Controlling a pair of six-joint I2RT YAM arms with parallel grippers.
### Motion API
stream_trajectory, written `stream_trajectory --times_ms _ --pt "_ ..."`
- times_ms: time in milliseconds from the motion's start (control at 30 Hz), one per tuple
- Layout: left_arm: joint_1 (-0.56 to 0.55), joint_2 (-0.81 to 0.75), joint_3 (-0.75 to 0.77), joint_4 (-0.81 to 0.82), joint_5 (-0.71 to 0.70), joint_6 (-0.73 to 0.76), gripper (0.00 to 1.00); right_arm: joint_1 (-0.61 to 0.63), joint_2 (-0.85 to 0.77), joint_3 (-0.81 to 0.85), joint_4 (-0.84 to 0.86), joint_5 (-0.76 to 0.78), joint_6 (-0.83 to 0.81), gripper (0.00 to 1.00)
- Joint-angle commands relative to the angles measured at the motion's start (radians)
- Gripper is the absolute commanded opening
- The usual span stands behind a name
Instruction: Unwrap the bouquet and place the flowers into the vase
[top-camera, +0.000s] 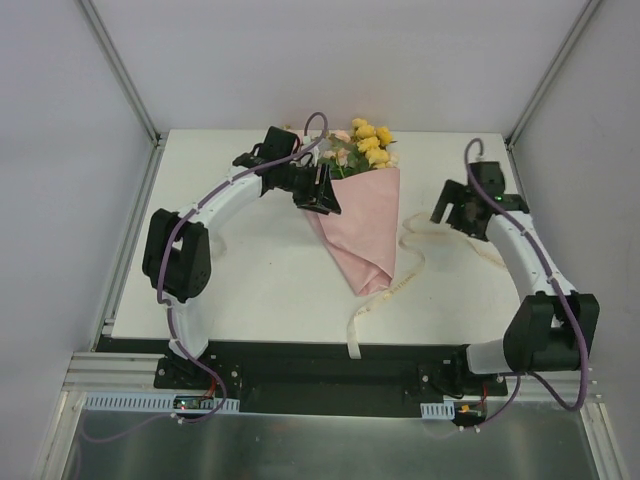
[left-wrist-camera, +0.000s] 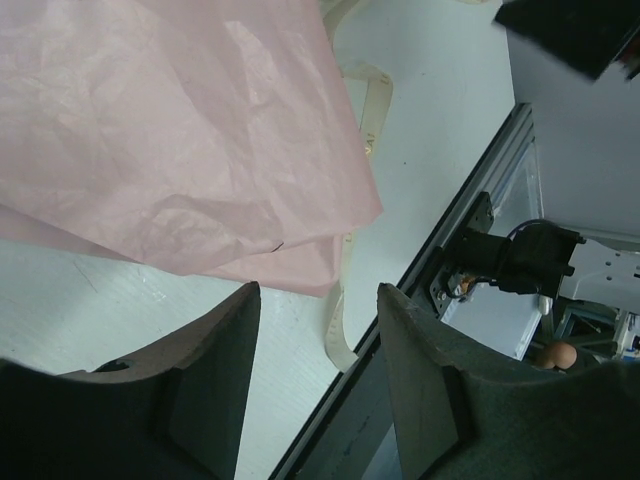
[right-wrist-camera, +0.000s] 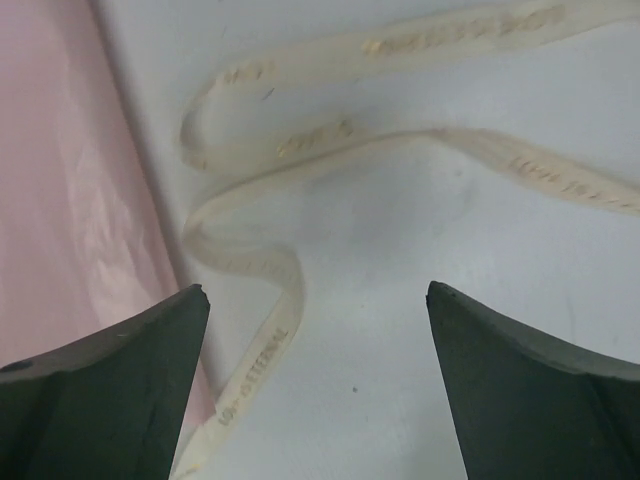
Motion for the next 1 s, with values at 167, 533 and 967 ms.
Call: stream_trajectory --times_ms 167,533,967 --pt "-0.005 -0.073 -0.017 0.011 0.038 -0.011 0.5 0.261 0.099 -0.083 -0.013 -0.026 -0.088 0.91" --pt "-0.005 -0.07 -0.017 0.017 0.057 -0.019 0.49 0.275 0.275 -0.044 0.022 0.005 -0.164 0.77" --pt "-0.005 -0.076 -0.021 0.019 0.055 -0.016 0.49 0.148 0.319 0.0 0.05 0.148 -0.114 0.01"
